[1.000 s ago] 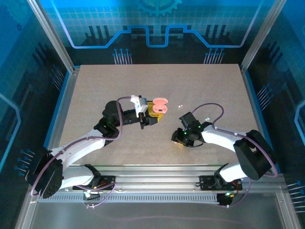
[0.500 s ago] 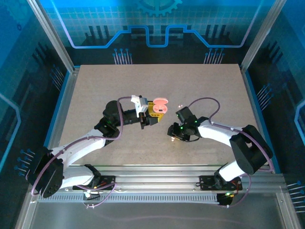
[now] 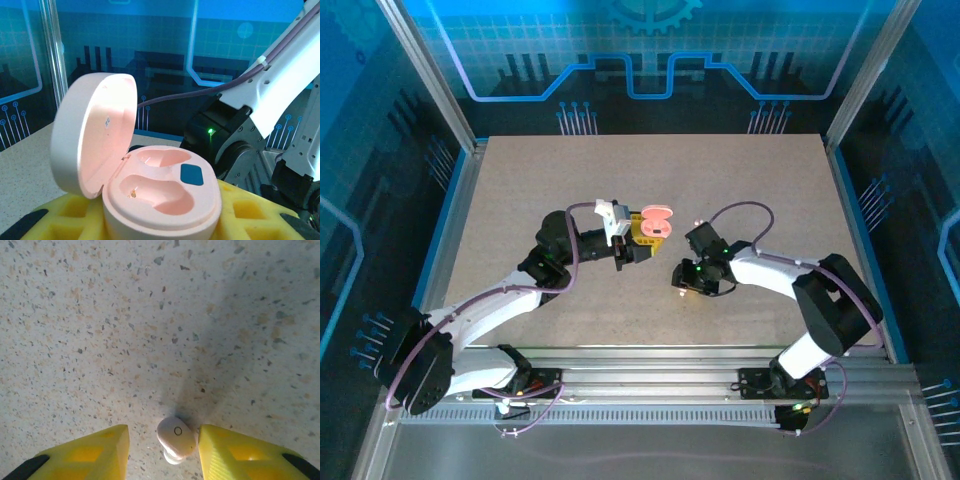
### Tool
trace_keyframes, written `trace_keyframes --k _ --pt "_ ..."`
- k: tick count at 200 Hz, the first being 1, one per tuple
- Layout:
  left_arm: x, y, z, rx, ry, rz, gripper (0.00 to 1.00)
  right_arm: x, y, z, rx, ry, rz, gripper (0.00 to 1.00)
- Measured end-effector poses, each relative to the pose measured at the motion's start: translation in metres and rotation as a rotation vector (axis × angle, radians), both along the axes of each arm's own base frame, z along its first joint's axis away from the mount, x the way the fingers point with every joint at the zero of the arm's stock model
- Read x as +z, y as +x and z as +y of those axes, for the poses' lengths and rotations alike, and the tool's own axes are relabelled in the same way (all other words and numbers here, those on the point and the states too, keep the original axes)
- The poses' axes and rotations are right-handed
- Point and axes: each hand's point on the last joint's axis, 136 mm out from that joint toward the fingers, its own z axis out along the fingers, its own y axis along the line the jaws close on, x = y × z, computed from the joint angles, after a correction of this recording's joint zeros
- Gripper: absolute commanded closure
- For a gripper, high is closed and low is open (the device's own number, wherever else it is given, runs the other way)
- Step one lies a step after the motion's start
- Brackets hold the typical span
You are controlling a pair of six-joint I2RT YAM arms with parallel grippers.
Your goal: Insert wireless bluetooth earbuds into charging case
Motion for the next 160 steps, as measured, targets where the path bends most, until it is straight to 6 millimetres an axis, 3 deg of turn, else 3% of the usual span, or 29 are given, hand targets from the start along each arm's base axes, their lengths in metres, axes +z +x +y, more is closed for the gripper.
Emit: trace_keyframes --k 73,160 --pt "0.0 0.0 0.0 0.0 0.0 -0.001 0.67 -0.004 0.0 0.005 0.053 -0.002 0.001 0.63" --pt "0.0 0.0 0.0 0.0 0.0 -0.001 0.67 0.013 -0.002 0.034 0.146 0.046 -0.024 0.63"
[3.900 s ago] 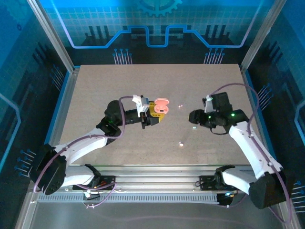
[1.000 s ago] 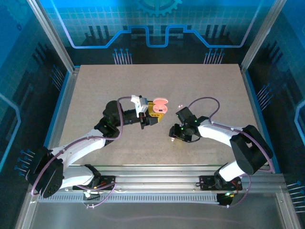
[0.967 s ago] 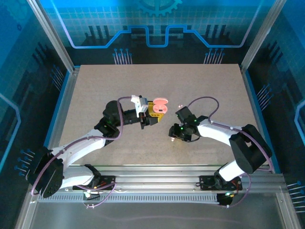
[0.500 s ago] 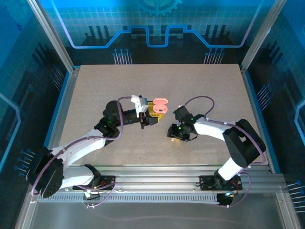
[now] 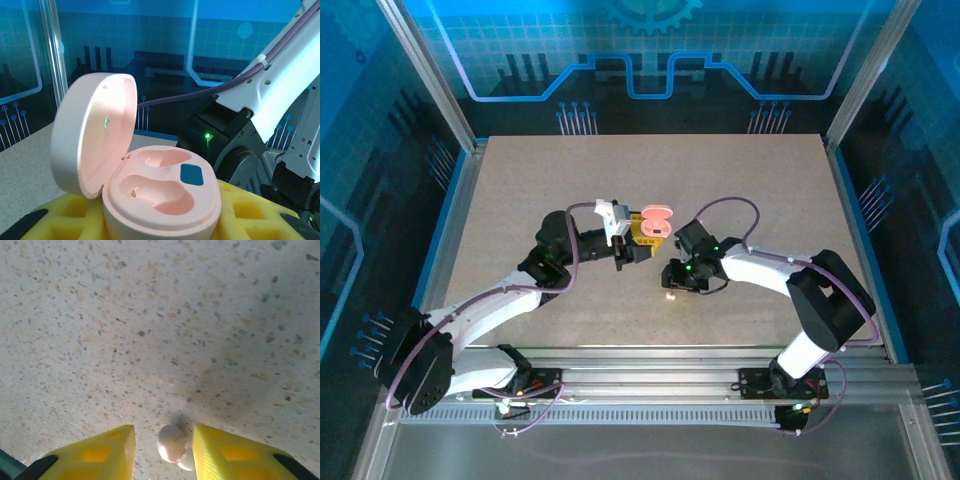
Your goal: Insert wireless bluetooth earbuds into charging case
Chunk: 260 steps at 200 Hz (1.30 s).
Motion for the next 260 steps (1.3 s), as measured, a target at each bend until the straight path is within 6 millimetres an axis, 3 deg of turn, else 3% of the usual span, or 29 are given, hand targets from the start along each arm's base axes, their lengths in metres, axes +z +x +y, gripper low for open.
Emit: trace_keyframes --k 40,157,211,260 --pt "0.001 0.0 0.0 0.0 -0.001 -0.002 0.67 0.008 0.0 0.013 0.036 0.015 -0.009 0.62" --pt "0.026 -0.009 0.017 0.071 -0.01 -0.09 0.67 0.012 0.014 -0.002 0.122 -0.214 -0.023 0.62" --pt "0.033 -0.014 0.025 0.096 0.002 -0.119 0.67 -0.001 0.005 0.011 0.198 -0.272 0.025 0.63" --pt "0.029 -0.015 0.025 0.096 0.015 -0.112 0.66 -0.007 0.003 0.008 0.217 -0.335 0.051 0.63"
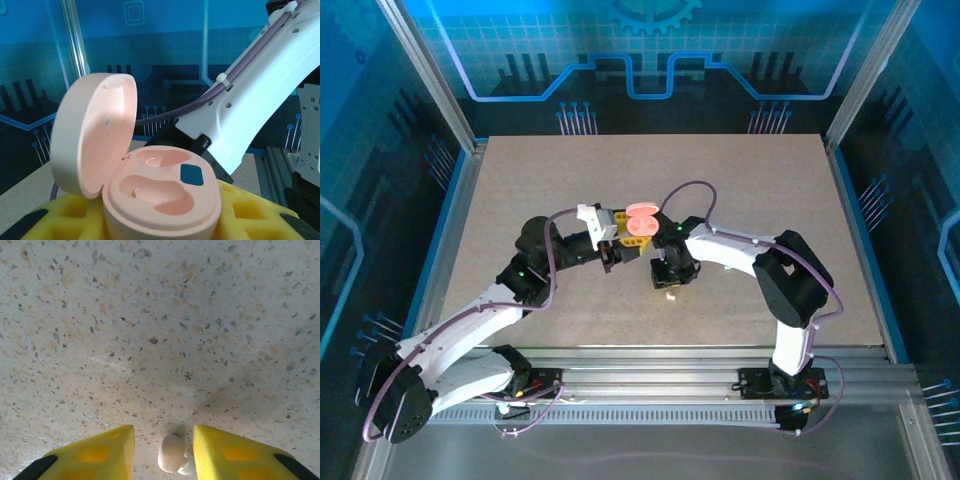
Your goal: Insert wireless bluetooth earbuds into charging case
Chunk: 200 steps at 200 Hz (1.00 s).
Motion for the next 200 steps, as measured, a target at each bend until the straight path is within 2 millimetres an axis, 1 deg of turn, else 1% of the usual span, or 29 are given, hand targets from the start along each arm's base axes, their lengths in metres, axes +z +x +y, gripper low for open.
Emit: trace_keyframes --k 43,62,70,85,107,123,174,200 --pt "0.0 0.0 0.0 0.0 0.001 0.001 0.66 -0.006 -0.003 -0.005 0.011 -0.038 0.021 0.63" --pt "-0.001 0.0 0.0 0.0 0.001 0.002 0.66 -0.011 -0.005 -0.006 0.017 -0.048 0.032 0.65" --pt "-0.001 0.0 0.0 0.0 0.001 0.002 0.66 -0.013 -0.005 -0.006 0.018 -0.053 0.038 0.68" --pt "-0.001 0.0 0.0 0.0 0.001 0.002 0.66 -0.015 -0.007 -0.008 0.022 -0.063 0.049 0.69" --pt "-0.001 0.0 0.0 0.0 0.001 0.003 0.66 -0.014 -0.007 -0.007 0.023 -0.063 0.049 0.69" --pt "-0.001 0.0 0.0 0.0 0.001 0.003 0.66 -0.013 -0.007 -0.006 0.026 -0.062 0.048 0.72" --pt "-0.003 0.001 -0.001 0.0 0.005 0.009 0.66 -0.015 -0.01 -0.006 0.03 -0.07 0.062 0.71" --pt "-0.003 0.001 -0.001 0.0 0.005 0.009 0.66 -0.015 -0.012 -0.008 0.027 -0.078 0.07 0.72"
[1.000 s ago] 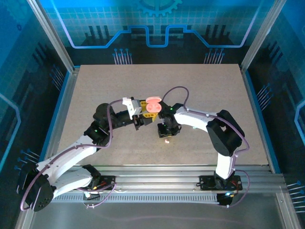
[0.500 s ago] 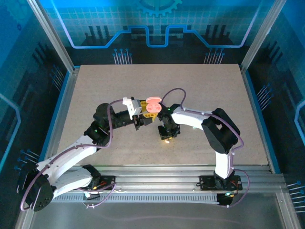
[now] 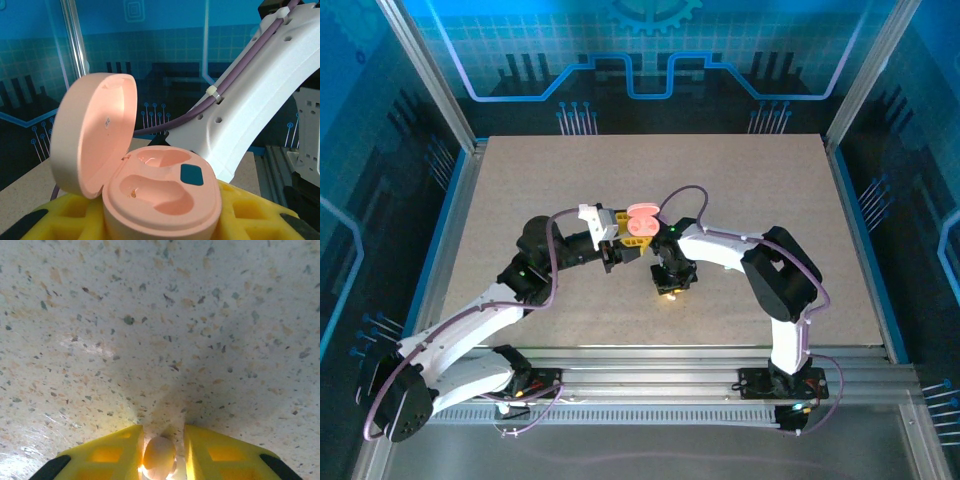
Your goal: Insert wireless bluetooth earbuds into charging case
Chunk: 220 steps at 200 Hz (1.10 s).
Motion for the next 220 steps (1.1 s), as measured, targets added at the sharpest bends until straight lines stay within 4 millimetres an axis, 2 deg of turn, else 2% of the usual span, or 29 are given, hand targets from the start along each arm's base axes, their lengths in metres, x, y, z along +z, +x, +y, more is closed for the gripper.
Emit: trace_keyframes --k 109,141,161,201,220 --pt "-0.001 0.001 0.0 0.0 0.002 0.003 0.66 0.0 -0.004 0.002 0.003 -0.006 0.002 0.83" --pt "-0.001 0.001 0.0 0.001 0.001 0.002 0.66 0.009 -0.005 0.006 -0.001 0.05 -0.013 0.83" --pt "-0.001 0.002 0.0 0.012 0.001 0.002 0.66 0.035 -0.007 0.008 -0.028 0.193 -0.036 0.83" --pt "-0.001 0.007 0.002 0.041 -0.001 0.004 0.66 0.125 0.017 0.004 -0.146 0.672 -0.118 0.83" --pt "-0.002 0.009 0.003 0.05 0.0 0.006 0.66 0.159 0.024 0.002 -0.153 0.864 -0.126 0.83"
